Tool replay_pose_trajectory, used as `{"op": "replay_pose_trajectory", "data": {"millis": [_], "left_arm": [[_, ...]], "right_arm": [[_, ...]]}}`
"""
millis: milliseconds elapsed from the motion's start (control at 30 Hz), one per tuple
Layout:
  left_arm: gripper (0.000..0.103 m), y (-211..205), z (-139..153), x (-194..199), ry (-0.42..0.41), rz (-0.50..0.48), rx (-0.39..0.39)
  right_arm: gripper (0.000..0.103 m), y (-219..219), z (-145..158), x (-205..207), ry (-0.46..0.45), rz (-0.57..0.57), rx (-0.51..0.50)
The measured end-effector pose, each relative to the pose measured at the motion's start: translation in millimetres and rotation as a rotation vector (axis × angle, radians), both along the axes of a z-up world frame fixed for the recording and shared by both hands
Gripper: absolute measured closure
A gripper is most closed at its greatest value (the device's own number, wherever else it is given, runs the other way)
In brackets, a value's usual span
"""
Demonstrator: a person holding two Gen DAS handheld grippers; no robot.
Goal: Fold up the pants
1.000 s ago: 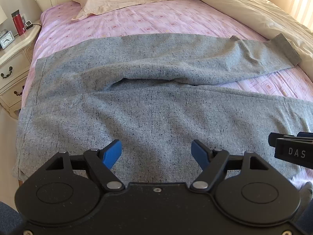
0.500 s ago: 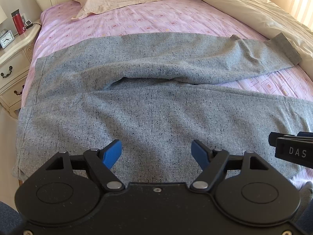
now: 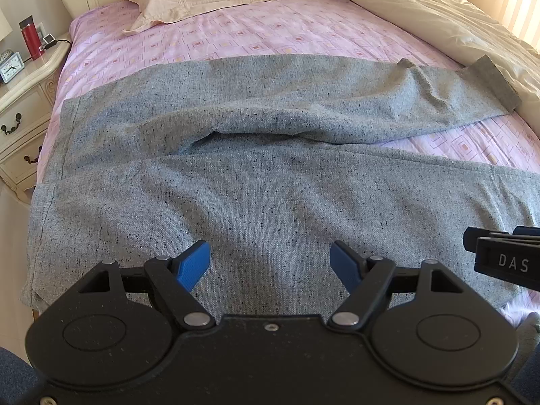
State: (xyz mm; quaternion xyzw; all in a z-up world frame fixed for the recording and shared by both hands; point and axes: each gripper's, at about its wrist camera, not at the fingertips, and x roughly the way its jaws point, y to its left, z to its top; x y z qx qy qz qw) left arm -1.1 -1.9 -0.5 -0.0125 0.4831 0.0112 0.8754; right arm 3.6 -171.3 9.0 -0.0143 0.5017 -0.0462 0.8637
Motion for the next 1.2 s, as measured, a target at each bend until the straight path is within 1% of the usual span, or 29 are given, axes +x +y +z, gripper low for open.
{"op": "replay_pose_trajectory", "data": {"millis": [1200], "left_arm": [[0.025,-1.5,-2.7,0.3,0.01,0.002,0.008]], "right_arm": [[0.045,0.7,0.1,0.9,0.003,0.009,-0.004]]}}
